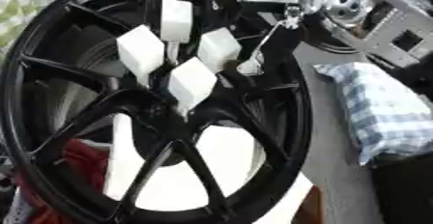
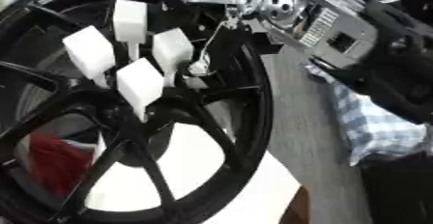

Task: Pull the pin out of the wheel hub.

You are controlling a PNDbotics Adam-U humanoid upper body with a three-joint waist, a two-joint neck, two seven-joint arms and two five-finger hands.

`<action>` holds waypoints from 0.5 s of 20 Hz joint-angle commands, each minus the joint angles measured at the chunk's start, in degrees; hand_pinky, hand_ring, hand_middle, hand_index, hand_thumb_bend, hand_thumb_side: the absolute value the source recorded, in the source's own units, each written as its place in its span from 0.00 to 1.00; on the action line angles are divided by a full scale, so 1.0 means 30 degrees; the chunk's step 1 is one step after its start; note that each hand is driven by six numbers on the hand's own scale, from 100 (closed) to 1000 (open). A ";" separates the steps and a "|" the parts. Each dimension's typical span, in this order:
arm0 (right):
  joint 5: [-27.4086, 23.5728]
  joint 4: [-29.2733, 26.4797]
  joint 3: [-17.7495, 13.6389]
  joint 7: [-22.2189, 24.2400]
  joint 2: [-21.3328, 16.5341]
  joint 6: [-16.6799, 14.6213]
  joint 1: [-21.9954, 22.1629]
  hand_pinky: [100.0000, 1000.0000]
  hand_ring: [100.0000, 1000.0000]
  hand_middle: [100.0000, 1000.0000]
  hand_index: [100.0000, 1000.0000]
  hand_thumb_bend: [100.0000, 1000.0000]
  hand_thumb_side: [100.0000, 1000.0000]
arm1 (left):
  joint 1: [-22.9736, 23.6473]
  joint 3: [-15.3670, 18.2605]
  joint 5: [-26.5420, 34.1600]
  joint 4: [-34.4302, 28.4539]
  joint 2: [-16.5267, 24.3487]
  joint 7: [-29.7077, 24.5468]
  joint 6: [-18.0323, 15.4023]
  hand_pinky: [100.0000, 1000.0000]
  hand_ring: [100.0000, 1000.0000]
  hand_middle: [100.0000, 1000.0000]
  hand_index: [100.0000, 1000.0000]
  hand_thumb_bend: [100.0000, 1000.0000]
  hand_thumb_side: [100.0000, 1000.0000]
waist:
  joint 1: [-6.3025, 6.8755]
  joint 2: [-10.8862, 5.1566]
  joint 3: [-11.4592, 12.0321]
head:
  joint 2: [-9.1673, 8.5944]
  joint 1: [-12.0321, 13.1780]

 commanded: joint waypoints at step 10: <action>0.0107 0.0226 0.0056 0.0527 -0.0136 -0.0155 -0.0548 0.72 0.68 0.46 0.60 0.25 0.00 | -0.0037 0.0109 -0.0011 -0.0388 0.0143 -0.0072 -0.0052 0.83 0.85 0.74 0.78 0.09 0.98 | 0.0212 -0.0331 0.0050 | -0.0134 -0.0041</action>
